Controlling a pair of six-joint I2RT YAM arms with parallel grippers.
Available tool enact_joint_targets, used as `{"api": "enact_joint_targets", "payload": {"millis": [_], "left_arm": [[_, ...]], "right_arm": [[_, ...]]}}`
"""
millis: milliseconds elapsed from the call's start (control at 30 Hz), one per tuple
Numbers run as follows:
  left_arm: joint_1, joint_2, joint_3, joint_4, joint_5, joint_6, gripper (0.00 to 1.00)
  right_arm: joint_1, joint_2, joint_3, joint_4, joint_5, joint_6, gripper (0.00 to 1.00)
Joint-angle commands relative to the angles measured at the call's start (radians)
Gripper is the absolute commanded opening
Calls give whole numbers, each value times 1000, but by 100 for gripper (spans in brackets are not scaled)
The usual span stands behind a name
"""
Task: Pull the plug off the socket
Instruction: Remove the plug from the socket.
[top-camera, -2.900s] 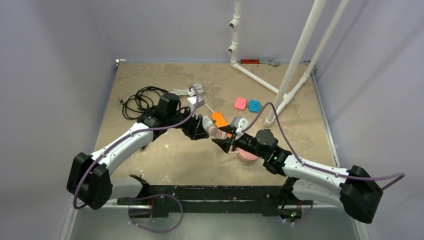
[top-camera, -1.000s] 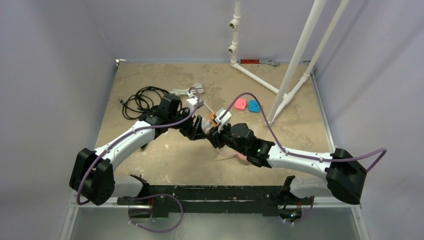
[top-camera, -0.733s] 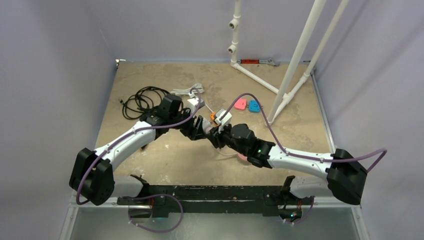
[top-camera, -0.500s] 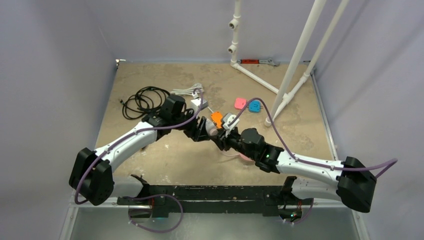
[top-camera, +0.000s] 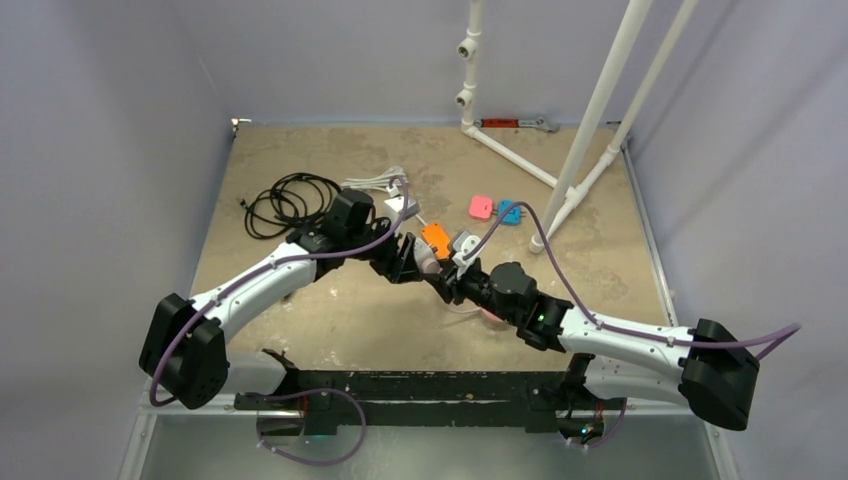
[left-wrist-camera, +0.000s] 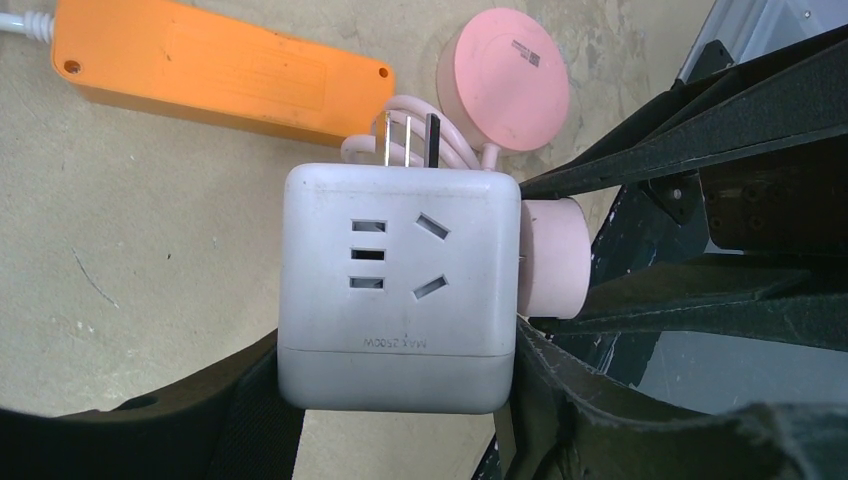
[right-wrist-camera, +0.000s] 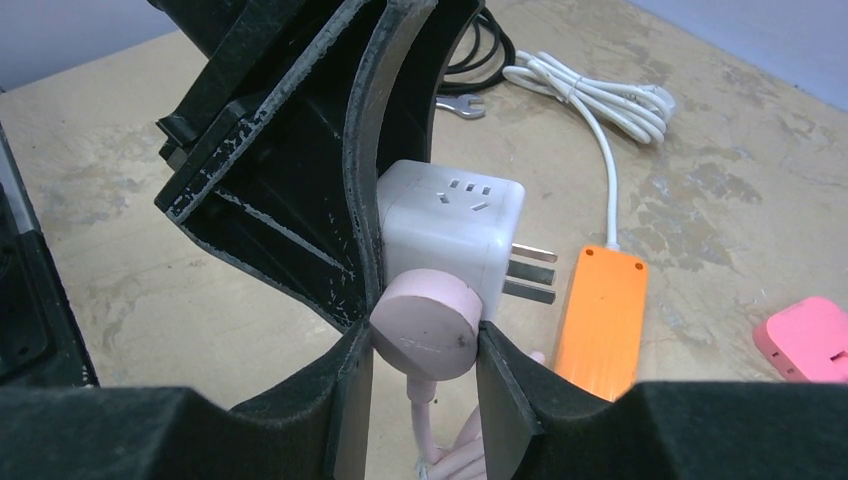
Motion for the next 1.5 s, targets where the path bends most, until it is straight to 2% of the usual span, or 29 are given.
{"api": "enact_joint_targets", "payload": {"millis": [0, 100, 300, 500, 600, 733, 800, 1000, 1467], "left_arm": [[55, 18, 10, 2, -231, 20, 0], [37, -7, -5, 31, -173, 36, 0], [-65, -10, -1, 4, -251, 90, 0], [-83, -15, 2, -5, -281, 96, 0], [-64, -27, 5, -3, -273, 77, 0], [80, -61, -15, 68, -143, -2, 0], [109, -65, -8, 55, -175, -10, 0], [110, -59, -3, 12, -335, -5, 0], [109, -51, -8, 27, -283, 3, 0]], "right_arm": [[24, -39, 35, 74, 10, -8, 0], [21, -25, 69, 35, 28, 65, 0], [11, 38, 207, -118, 63, 108, 0], [-20, 54, 242, -156, 40, 129, 0], [-20, 62, 215, -139, 46, 127, 0], [-20, 76, 137, -98, 69, 176, 0], [-19, 71, 105, -83, 108, 184, 0], [7, 7, 58, -45, 97, 218, 0], [12, -59, 120, -120, 138, 222, 0]]}}
